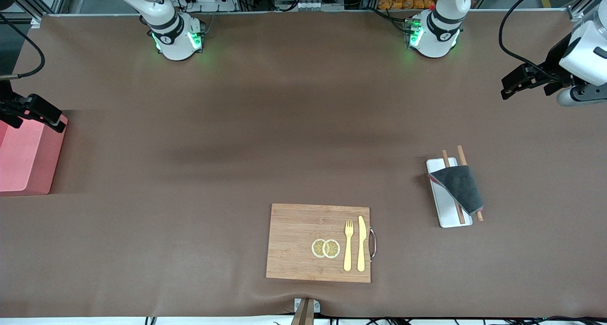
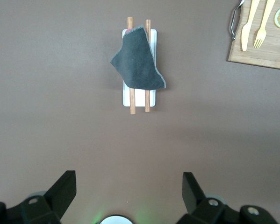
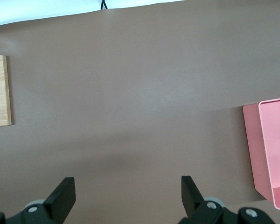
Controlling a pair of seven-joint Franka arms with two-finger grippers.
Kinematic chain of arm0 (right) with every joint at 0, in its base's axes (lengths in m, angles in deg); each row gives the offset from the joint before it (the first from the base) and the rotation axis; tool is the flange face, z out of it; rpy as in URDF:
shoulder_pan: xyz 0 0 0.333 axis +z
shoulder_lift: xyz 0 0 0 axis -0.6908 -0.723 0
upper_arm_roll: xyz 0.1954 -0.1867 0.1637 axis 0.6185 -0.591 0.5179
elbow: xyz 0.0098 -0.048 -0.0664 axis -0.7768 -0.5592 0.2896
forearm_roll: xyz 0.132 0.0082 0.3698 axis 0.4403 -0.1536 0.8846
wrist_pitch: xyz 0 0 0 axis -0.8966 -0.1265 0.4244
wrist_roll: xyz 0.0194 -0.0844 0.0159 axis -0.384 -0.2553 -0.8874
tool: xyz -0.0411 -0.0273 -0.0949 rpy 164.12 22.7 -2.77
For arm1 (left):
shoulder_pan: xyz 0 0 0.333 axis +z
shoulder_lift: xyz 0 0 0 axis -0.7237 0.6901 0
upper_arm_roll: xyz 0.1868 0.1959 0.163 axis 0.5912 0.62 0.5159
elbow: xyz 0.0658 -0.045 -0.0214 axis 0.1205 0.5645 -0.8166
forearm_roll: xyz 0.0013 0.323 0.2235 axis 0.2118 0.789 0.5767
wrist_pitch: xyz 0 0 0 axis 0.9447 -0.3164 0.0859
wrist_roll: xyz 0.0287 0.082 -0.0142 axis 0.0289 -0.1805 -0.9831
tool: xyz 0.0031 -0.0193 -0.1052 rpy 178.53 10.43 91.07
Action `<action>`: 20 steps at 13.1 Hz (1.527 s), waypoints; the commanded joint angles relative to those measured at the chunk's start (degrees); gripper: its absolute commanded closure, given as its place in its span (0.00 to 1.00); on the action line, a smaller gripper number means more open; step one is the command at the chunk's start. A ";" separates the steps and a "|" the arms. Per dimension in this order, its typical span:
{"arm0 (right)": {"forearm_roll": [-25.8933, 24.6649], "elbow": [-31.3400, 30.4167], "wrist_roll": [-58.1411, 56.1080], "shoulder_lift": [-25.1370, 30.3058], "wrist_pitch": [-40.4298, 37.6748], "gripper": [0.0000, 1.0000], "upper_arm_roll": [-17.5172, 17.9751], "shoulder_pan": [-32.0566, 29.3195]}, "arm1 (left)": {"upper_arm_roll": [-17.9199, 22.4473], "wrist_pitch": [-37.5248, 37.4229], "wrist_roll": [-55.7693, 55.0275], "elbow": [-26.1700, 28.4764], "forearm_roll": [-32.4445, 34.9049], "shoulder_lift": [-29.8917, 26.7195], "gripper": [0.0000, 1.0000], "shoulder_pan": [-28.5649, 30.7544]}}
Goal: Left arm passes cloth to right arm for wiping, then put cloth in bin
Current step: 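Move the left gripper toward the grey cloth on the white tray, then lower the left gripper and close it on the grey cloth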
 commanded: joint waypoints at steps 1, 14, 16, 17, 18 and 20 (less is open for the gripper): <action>0.05 0.48 -0.80 -0.19 -0.19 0.00 0.22 -0.60 | -0.10 -1.10 0.98 -1.19 -0.09 0.30 0.00 0.32; 0.14 0.57 -0.97 -0.19 -0.19 0.00 0.13 -0.69 | -0.28 17.95 -0.16 5.57 1.58 14.00 0.00 1.72; 0.22 0.57 -1.06 -0.19 -0.19 0.00 0.22 -0.87 | -0.19 21.21 -0.16 5.75 1.58 17.60 0.00 2.17; 0.22 0.48 -1.06 -0.19 -0.19 0.00 0.22 -0.95 | -0.28 23.57 -0.24 5.93 1.58 19.53 0.00 3.39; 0.22 0.48 -1.06 -0.19 -0.19 0.00 0.14 -0.96 | -0.28 24.90 -0.16 6.36 1.58 20.59 0.00 3.49; 0.22 0.48 -1.06 -0.19 -0.19 0.00 0.13 -0.96 | -0.28 29.28 -0.24 9.16 1.58 21.66 0.00 3.49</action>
